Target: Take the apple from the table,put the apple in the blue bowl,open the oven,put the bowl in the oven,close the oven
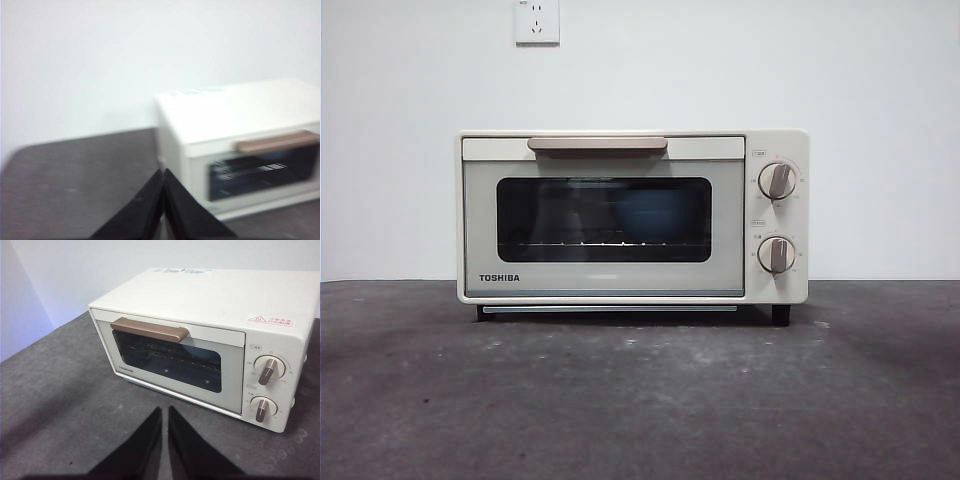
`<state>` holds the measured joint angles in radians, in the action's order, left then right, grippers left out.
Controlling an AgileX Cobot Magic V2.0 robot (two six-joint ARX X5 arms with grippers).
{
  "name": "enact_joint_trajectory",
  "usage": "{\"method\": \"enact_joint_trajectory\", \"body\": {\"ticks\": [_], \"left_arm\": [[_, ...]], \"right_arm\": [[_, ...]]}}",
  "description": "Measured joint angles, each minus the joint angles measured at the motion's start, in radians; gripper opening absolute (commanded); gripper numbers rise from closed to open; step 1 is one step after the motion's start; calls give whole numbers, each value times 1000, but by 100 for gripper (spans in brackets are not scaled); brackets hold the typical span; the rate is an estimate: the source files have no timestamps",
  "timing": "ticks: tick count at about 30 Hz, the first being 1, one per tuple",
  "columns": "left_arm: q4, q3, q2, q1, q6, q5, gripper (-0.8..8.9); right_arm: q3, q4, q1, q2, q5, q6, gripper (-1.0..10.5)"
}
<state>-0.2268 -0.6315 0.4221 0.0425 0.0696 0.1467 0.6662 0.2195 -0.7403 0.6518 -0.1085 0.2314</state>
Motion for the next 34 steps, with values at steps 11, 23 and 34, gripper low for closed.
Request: {"method": "enact_joint_trajectory", "body": {"ticks": [11, 23, 34], "left_arm": [[180, 389, -225, -75, 18, -22, 7], [145, 600, -394, -76, 18, -22, 7], [54, 601, -417, -76, -32, -23, 7]], "right_arm": [[0, 0, 0, 0, 0, 0, 5], [0, 0, 0, 0, 0, 0, 5], [0, 0, 0, 0, 0, 0, 5]]}}
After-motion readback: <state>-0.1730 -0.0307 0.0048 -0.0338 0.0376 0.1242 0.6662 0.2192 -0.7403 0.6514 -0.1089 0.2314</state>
